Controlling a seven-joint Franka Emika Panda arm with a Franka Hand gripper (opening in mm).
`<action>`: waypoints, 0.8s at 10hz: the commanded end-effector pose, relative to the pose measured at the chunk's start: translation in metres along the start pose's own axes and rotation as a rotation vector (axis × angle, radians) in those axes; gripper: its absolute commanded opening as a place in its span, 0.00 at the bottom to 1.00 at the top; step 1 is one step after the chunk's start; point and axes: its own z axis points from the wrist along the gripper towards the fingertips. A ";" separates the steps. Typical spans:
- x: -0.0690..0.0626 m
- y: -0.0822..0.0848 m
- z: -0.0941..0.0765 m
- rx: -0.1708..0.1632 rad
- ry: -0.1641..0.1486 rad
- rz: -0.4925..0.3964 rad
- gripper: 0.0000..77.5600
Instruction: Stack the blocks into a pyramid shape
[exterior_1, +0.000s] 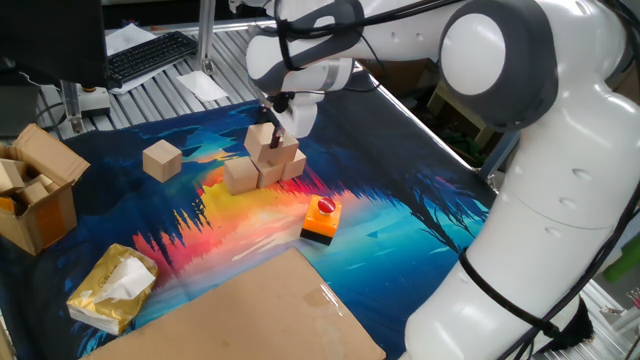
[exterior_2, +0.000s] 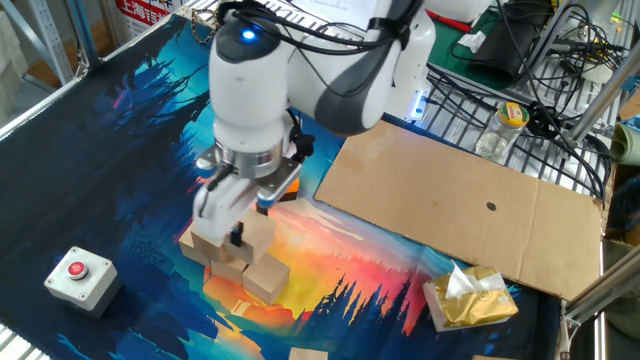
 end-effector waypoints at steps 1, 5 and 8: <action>-0.006 0.004 -0.001 -0.021 0.015 0.030 0.02; -0.003 0.003 -0.001 -0.019 0.026 0.012 0.02; 0.002 0.001 0.000 -0.019 0.022 -0.007 0.02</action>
